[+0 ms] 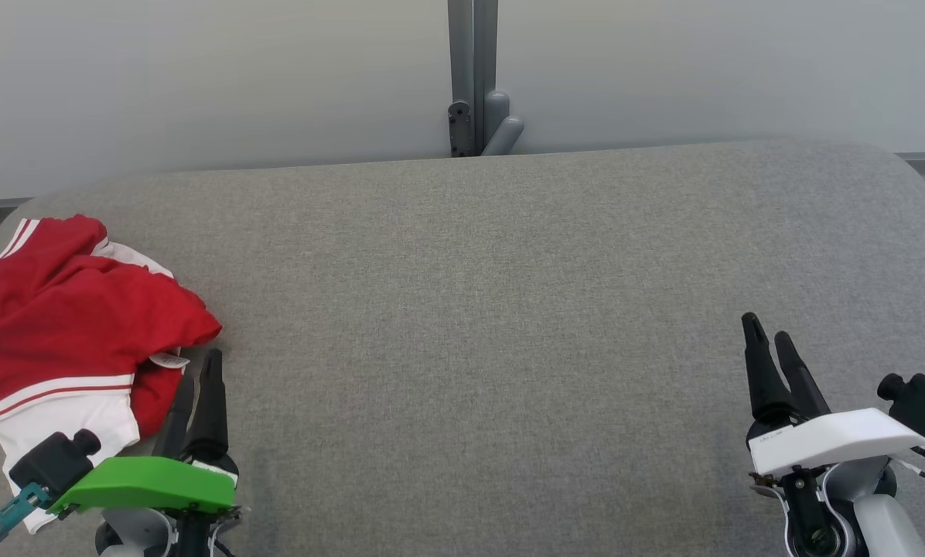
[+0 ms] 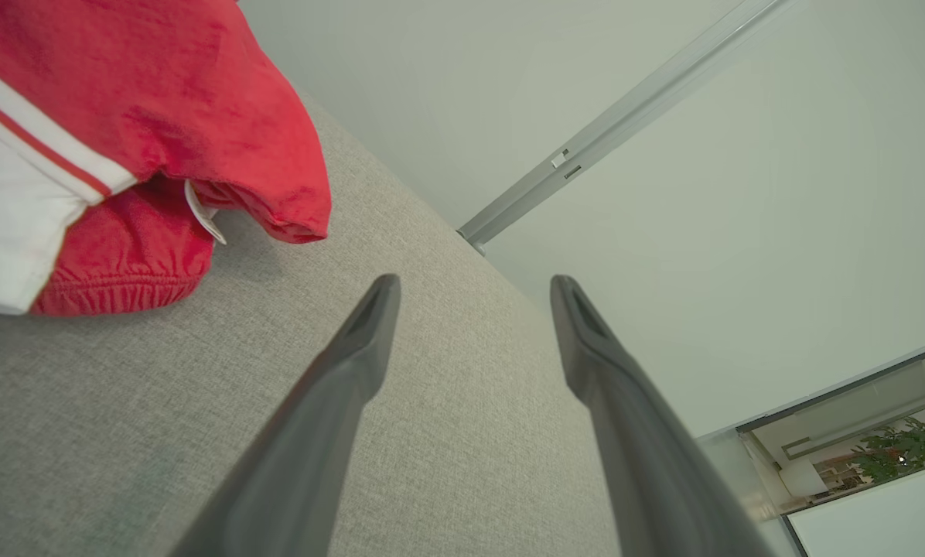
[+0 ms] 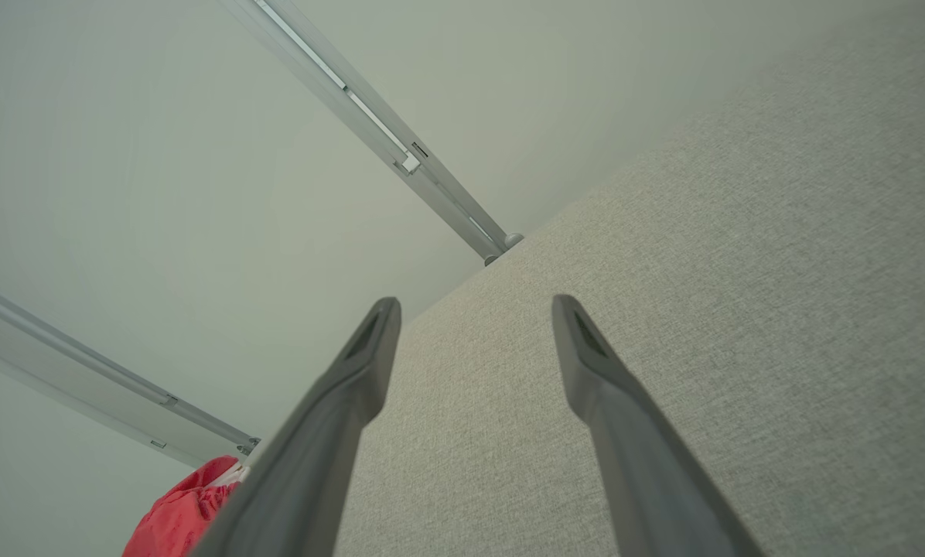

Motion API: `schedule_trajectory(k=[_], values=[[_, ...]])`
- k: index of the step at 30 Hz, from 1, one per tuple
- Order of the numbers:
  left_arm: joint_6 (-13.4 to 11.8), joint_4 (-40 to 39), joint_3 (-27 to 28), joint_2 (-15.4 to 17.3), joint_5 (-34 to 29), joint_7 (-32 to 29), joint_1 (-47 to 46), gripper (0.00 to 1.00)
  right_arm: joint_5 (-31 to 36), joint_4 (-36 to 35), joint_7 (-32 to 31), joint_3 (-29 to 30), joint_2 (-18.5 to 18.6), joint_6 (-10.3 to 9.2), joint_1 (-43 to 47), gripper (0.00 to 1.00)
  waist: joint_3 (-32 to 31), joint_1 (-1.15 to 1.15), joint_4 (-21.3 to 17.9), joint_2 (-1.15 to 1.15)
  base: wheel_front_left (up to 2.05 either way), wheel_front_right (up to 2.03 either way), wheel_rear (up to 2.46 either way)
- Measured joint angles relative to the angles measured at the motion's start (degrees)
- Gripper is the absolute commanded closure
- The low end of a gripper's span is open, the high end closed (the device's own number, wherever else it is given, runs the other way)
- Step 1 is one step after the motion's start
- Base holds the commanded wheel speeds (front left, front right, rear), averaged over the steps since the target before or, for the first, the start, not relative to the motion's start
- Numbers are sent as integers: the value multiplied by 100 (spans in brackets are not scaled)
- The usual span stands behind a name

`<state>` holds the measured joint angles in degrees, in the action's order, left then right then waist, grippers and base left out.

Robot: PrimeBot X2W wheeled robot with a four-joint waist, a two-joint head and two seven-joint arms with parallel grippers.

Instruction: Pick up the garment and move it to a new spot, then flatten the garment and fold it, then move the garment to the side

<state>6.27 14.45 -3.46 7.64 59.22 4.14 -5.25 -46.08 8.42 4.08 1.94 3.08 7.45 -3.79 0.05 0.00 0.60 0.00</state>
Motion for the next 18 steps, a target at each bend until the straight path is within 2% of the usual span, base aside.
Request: schedule_trajectory(k=[18], values=[[35,331,-12,75,-1626,302,9,0,1803,265,309,57,52,1,1,0,17,0,10,0,0,0,0]])
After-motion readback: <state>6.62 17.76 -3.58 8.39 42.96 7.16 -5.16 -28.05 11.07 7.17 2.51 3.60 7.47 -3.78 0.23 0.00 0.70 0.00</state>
